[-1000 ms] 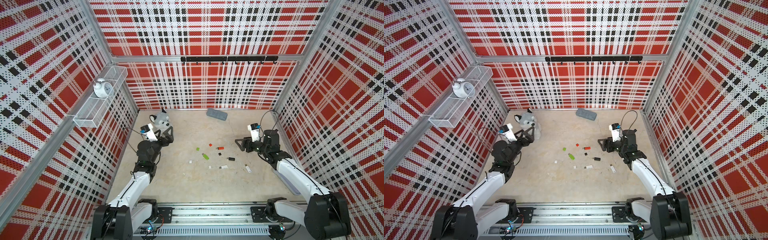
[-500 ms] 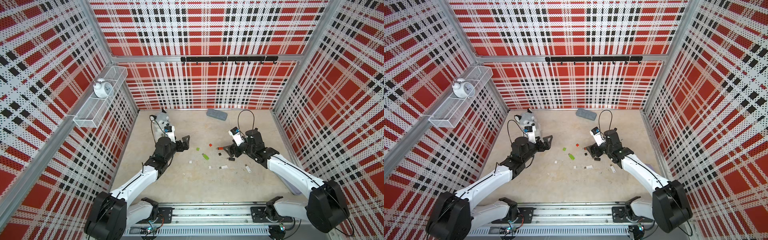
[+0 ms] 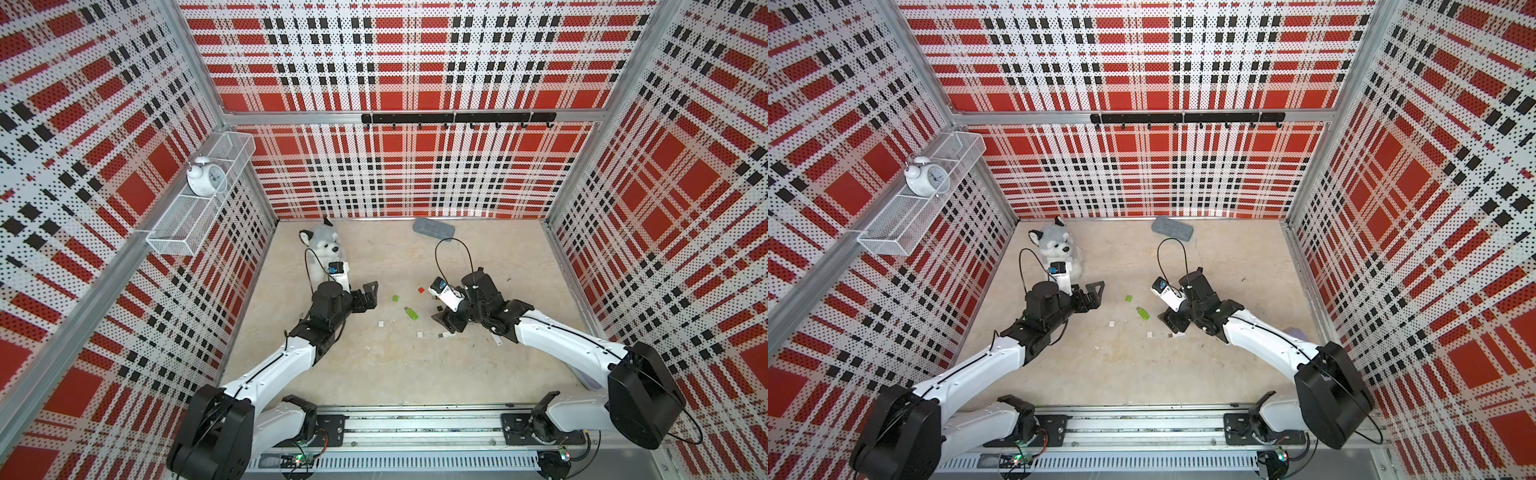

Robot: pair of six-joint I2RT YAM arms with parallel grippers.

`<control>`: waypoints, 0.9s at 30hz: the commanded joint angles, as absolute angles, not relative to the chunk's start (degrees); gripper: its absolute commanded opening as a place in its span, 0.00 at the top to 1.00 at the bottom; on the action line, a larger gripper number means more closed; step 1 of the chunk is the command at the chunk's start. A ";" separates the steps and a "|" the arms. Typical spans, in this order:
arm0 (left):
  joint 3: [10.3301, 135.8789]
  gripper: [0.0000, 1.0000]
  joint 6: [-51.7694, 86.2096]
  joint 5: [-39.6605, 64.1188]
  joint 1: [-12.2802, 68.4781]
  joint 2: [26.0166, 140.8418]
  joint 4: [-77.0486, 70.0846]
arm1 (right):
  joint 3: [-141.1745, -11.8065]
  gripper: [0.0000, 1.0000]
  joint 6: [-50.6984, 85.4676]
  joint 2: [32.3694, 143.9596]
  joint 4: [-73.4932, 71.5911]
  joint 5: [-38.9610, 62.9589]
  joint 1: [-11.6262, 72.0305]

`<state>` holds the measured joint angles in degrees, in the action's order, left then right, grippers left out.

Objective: Close the usb drive cover
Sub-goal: Pick up the cover from the center of the board.

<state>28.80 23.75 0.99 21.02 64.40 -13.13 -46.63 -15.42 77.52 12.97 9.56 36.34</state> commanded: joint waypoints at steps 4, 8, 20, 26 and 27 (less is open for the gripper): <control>27.27 0.02 23.70 -0.66 20.50 62.93 -12.71 | -49.68 0.35 -20.79 84.27 16.05 8.00 36.75; 26.20 0.02 25.93 -2.34 19.36 63.65 -13.80 | -53.38 0.38 -14.69 90.25 12.90 9.17 37.17; 28.54 0.02 27.13 -0.59 15.56 66.77 -13.65 | -63.91 0.47 -6.25 105.42 9.91 8.99 41.15; 30.33 0.02 25.94 -0.53 15.34 68.20 -12.07 | -67.10 0.46 -4.66 108.99 10.80 8.35 41.59; 30.33 0.02 25.80 -0.44 15.29 68.35 -12.25 | -67.15 0.46 -4.58 109.15 10.83 8.01 41.58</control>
